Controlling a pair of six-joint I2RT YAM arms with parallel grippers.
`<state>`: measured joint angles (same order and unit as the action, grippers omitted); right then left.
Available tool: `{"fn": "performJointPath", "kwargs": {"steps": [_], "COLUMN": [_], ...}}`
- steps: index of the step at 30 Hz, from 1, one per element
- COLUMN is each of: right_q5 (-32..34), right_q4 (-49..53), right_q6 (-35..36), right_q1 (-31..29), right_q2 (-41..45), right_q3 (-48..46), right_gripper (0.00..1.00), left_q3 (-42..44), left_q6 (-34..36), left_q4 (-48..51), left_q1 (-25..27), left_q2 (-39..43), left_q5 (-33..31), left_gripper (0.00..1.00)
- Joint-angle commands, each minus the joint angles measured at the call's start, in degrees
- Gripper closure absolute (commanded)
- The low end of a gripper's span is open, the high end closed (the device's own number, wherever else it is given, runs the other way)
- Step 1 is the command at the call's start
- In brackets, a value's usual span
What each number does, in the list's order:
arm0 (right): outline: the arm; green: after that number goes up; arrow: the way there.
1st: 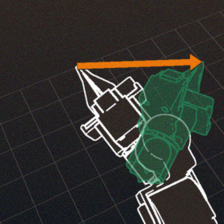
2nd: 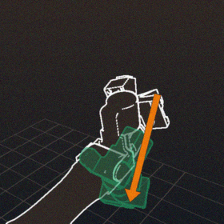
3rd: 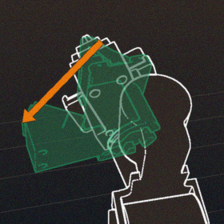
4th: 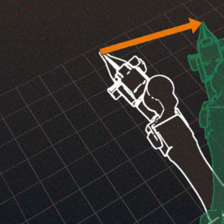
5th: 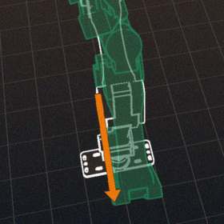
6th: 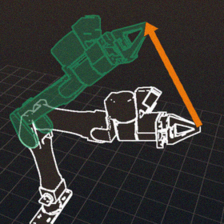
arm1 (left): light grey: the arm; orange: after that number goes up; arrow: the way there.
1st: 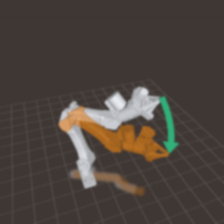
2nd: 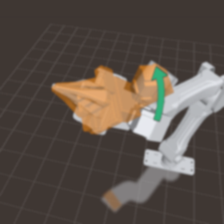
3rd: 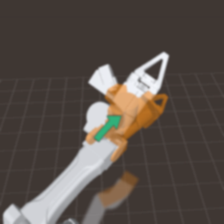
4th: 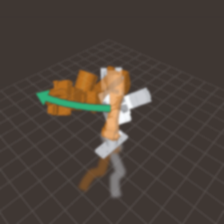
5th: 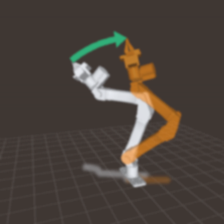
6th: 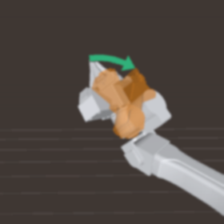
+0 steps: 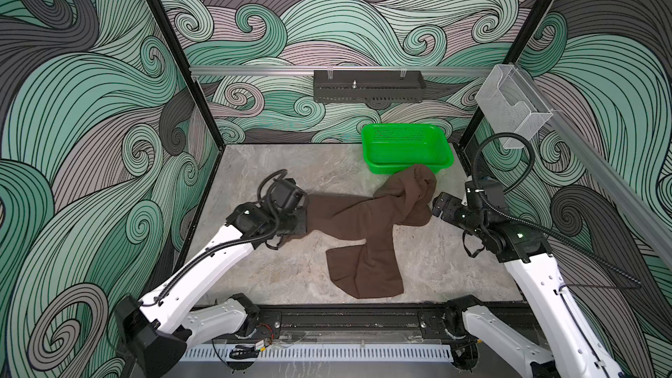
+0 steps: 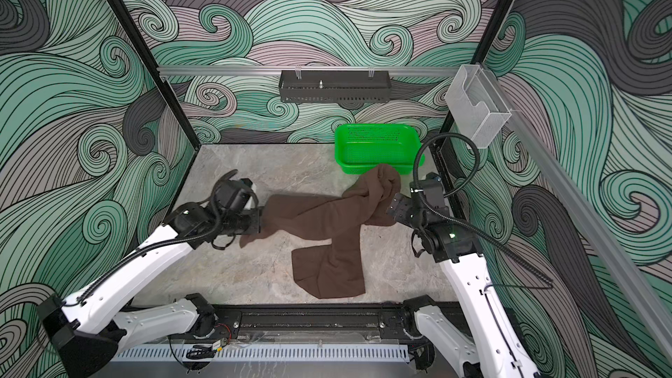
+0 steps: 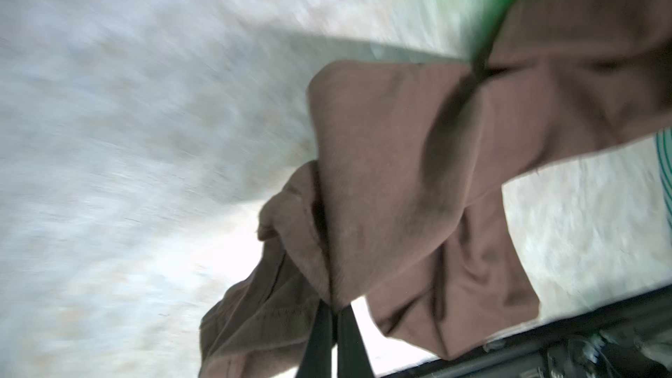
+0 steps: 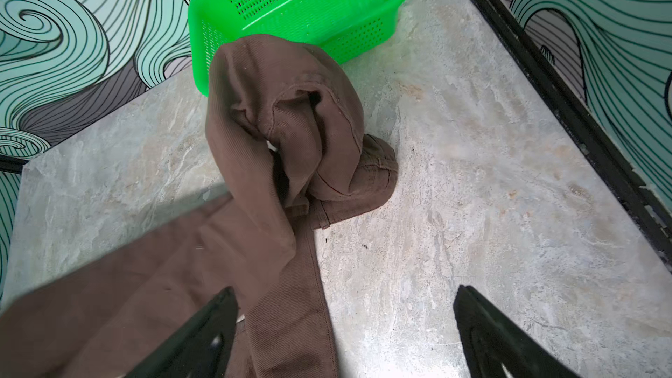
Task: Fold and stack the trousers
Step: 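Grasp the trouser leg hem with the left gripper and pull it away, then stretch the trousers flat between both grippers and lay them down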
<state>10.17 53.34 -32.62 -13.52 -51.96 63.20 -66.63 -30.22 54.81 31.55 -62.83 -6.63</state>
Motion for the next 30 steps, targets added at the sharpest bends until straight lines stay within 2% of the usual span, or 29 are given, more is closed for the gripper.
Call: {"fn": "performJointPath", "kwargs": {"steps": [1, 5, 11, 16, 23, 30], "right_q5": [-2.3, -4.1, -6.0, -6.9, -8.8, -13.7], "right_q4": [0.3, 0.0, -0.6, -1.8, -5.4, -11.0], "right_q6": [-2.9, -3.2, -2.7, -2.4, -4.2, -8.2], "right_q1": [0.4, 0.7, 1.1, 1.3, 5.0, 10.6], "right_q2": [-1.9, -4.1, -6.1, -8.4, -10.6, -15.8], "right_q3": [-2.0, -3.4, -5.6, -6.4, -8.7, -8.6], "right_gripper": [0.09, 0.11, 0.13, 0.16, 0.15, 0.1], "left_q3": [-4.0, -8.0, -14.1, -21.0, -29.3, -30.6], "left_q6": [9.1, 12.8, 16.0, 15.0, 13.7, 12.9], "left_q4": [9.2, 9.2, 9.1, 9.6, 9.8, 9.8], "left_q1": [-8.4, -19.3, -31.8, -35.5, -42.7, -47.0], "left_q2": [-1.2, -2.8, -6.5, -10.7, -11.2, -11.2], "left_q5": [-2.2, 0.8, 3.5, 4.8, 5.2, 5.2], "left_gripper": [1.0, 1.0, 1.0, 1.0, 1.0, 1.0]}}
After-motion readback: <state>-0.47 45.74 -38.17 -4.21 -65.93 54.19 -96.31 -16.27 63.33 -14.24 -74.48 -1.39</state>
